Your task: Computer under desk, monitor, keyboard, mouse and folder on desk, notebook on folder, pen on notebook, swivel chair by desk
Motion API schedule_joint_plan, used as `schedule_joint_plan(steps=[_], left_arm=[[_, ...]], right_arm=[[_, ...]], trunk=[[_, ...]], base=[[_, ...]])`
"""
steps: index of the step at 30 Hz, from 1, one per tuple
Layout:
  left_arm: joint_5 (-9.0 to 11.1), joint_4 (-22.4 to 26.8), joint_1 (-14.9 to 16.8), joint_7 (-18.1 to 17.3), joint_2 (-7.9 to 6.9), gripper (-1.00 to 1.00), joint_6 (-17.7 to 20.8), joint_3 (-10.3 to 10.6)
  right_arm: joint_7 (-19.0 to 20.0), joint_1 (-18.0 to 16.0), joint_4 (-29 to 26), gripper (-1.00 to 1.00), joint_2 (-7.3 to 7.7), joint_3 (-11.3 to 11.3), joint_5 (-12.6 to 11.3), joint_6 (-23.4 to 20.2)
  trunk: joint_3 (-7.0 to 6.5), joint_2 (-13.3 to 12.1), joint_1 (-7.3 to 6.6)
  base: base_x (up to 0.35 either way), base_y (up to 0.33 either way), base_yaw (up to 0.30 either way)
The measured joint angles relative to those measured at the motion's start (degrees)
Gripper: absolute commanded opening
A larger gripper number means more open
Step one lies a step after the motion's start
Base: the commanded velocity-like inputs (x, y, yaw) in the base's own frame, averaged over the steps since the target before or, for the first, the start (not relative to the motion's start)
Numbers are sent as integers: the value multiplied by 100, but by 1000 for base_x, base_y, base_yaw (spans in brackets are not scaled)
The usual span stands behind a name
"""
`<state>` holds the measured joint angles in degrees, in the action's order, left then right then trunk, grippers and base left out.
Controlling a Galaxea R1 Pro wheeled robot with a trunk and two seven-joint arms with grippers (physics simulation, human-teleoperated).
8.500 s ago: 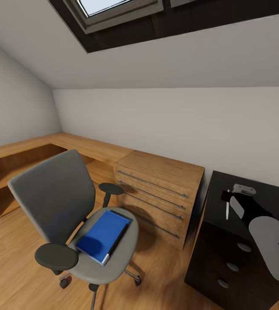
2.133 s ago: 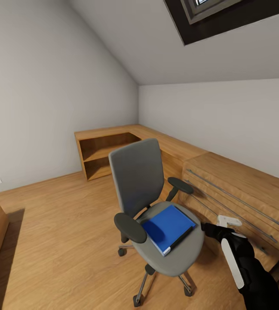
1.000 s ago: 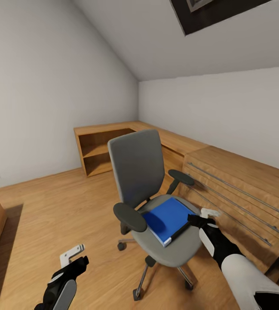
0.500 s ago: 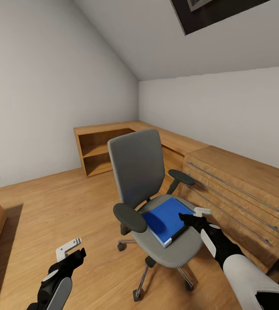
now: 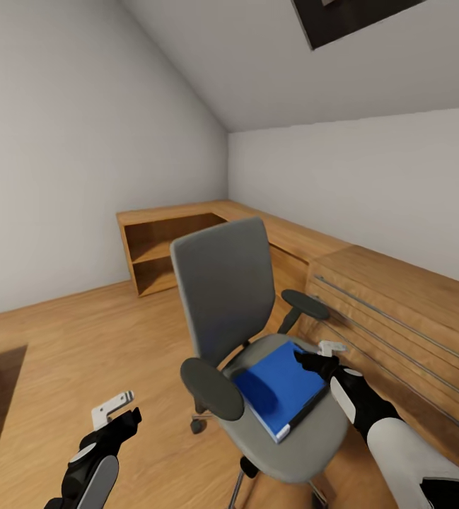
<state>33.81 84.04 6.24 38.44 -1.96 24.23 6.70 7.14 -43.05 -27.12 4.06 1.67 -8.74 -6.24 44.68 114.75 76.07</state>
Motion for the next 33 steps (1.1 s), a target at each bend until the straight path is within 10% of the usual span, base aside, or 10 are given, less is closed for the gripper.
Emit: schedule_joint_plan(steps=[33], left_arm=[[-3,159,-4,12,-35,100,-418,-24]], right_arm=[[25,0,23,100,166,24,-52,-224]], trunk=[[72,160,90]], base=[[26,0,0]])
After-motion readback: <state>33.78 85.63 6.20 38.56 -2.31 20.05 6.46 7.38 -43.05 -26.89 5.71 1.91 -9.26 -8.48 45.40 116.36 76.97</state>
